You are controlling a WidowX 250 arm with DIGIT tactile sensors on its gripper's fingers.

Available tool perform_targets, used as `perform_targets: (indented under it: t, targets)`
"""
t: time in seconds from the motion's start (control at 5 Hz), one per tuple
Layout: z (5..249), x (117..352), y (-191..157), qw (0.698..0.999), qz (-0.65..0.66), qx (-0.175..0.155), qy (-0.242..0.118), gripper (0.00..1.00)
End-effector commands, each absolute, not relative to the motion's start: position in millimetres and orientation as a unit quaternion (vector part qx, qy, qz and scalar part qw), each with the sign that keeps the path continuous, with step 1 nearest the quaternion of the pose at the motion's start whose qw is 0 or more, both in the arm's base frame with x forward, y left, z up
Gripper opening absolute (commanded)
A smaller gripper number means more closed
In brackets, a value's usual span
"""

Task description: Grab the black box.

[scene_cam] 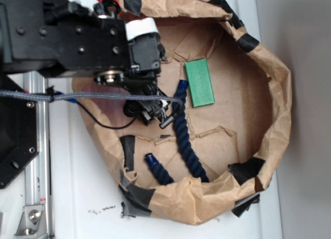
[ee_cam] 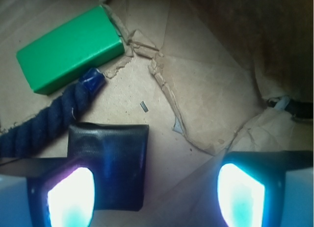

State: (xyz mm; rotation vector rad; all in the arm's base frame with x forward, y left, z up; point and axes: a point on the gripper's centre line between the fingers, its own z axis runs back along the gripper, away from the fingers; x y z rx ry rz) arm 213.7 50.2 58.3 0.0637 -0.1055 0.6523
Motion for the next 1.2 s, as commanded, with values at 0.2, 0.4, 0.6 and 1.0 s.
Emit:
perform_targets:
  t: [0.2, 0.4, 0.6, 1.0]
  targets:
    - [69, 199, 56, 0.950, 0.306, 0.017, -0.054, 1.00]
    - [65, 200, 52, 0.950, 0.308, 0.011, -0.058, 1.00]
    - [54, 215, 49, 0.946, 0.315, 0.011, -0.077, 1.00]
    - [31, 238, 33, 0.954, 0.292, 0.002, -0.063, 1.00]
